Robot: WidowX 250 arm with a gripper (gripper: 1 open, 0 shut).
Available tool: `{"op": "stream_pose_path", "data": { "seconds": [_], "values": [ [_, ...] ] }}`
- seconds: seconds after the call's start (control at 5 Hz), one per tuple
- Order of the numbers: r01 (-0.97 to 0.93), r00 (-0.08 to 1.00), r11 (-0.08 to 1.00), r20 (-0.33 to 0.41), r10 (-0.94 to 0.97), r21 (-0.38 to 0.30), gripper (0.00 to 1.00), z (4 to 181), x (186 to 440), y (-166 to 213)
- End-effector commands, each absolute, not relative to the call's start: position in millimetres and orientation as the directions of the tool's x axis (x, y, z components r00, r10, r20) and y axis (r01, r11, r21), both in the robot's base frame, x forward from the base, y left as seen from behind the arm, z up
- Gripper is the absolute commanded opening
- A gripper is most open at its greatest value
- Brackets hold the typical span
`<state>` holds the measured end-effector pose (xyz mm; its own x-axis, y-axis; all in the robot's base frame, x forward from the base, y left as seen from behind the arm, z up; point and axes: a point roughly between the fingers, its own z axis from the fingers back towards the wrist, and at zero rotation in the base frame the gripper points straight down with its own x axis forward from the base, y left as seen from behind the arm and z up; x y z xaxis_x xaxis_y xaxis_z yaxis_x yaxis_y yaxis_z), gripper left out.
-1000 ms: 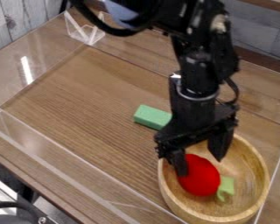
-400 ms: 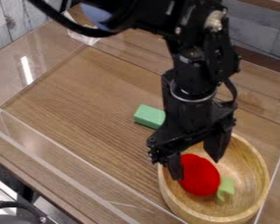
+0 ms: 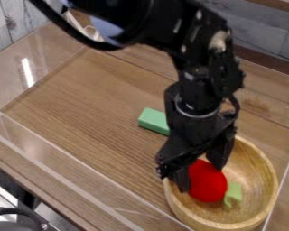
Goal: Move the red fruit to the left
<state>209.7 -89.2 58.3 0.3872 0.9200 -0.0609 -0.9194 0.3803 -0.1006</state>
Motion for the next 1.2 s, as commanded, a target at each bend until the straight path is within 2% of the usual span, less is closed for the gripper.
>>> {"op": "stream_pose_path", "data": {
  "seconds": [0.0,0.2,0.6,1.0],
  "values": [
    [-0.879,0.469,0.459,-0.055,0.882,-0.129,1.0,71.9,207.7,-92.8],
    [-0.844,0.531,0.522,-0.055,0.845,-0.123,1.0,78.1,202.8,-92.2],
    [-0.843,0.533,0.522,-0.072,0.843,-0.133,1.0,66.3,225.3,-105.0],
    [-0.834,0.545,0.53,-0.082,0.834,-0.154,1.0,61.9,215.2,-83.8]
  ]
}}
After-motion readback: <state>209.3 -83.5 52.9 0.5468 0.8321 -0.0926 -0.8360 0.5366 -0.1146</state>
